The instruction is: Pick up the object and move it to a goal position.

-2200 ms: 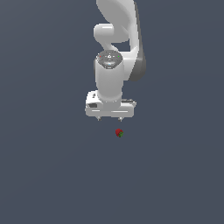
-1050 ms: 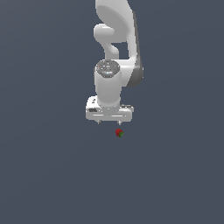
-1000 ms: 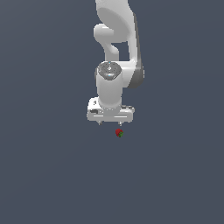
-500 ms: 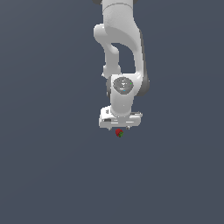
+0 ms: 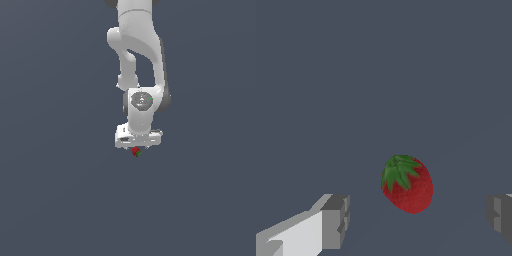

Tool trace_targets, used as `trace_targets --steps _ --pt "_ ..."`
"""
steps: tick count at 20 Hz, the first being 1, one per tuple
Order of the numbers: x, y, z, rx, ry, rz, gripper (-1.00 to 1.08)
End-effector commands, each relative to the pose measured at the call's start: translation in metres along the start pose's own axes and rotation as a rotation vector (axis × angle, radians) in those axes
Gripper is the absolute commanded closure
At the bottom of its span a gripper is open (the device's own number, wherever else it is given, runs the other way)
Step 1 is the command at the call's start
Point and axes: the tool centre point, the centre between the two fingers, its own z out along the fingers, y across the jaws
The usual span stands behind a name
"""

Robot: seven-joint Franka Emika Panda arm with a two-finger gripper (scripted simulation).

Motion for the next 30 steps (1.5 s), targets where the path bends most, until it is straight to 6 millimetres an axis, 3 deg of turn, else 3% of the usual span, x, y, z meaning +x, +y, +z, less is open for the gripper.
trace_targets --steps 1,7,12,13,25,30 --pt "-0.001 0.0 0.009 0.0 -0.001 0.0 -0.92" --pt "-0.001 -0.001 0.037 0.0 0.0 -0.002 -0.92" --pt "0.0 -0.001 0.044 0.0 0.0 -0.002 -0.92" --pt "0.0 -0.001 0.044 0.0 0.0 -0.002 1.08" --pt "0.0 -0.001 0.043 0.0 0.0 -0.003 1.08" --pt "-0.002 0.0 0.031 0.0 0.0 -0.003 1.08"
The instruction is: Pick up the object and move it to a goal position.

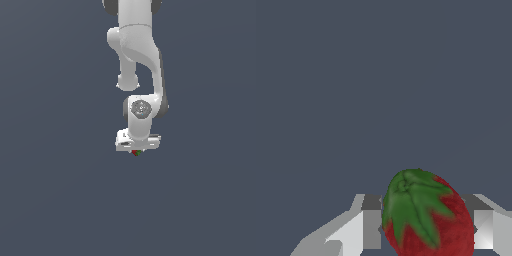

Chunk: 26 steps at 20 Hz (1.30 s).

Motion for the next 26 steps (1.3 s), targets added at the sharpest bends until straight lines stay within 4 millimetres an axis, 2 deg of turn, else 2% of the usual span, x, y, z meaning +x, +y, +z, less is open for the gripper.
trace_targets --steps 1,6,11,26 --pt "0.0 0.001 -0.009 0.0 0.002 0.0 1.08" --pt "-0.003 0.003 -0.037 0.0 0.002 0.0 1.08" --pt "-0.008 0.006 -0.081 0.0 0.002 0.0 1.08" --pt "-0.025 0.018 -0.257 0.001 0.002 0.0 1.08"
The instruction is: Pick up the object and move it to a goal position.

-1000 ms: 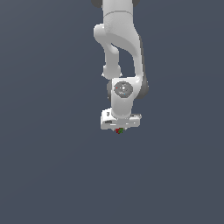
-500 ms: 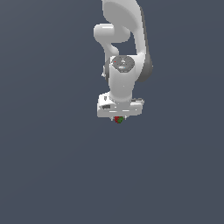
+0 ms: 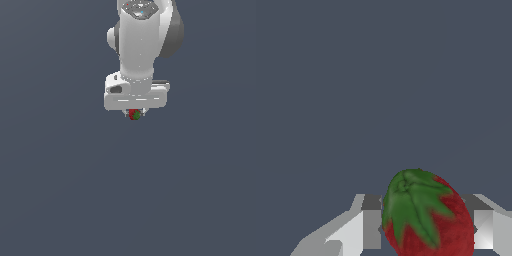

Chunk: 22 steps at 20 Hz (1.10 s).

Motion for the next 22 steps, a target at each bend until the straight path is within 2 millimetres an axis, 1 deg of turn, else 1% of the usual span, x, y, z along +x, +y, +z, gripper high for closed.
trace_targets --steps 1,9,13,17,22 --pt "-0.003 0.002 -0.029 0.0 -0.001 0.0 1.08" --pt "-0.009 0.008 -0.116 0.0 -0.001 0.0 1.08" --pt "-0.011 0.011 -0.156 0.0 -0.001 0.0 1.08" --pt "-0.012 0.014 -0.187 0.0 -0.001 0.0 1.08" --pt "-0.012 0.016 -0.214 0.0 -0.001 0.0 1.08"
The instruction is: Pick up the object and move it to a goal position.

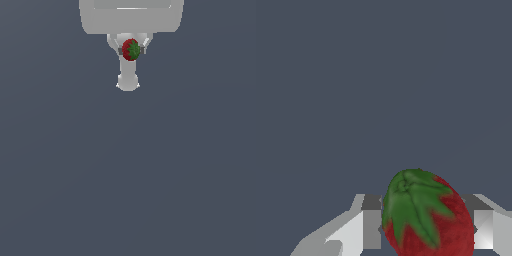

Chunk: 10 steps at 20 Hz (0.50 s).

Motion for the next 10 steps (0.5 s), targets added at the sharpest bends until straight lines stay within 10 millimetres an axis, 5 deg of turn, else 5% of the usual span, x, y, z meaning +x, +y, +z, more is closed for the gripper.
trace_targets --steps 1,10 --pt "0.0 0.001 -0.011 0.0 -0.001 0.0 1.08" --pt "0.001 0.002 -0.025 0.0 -0.001 0.0 1.08"
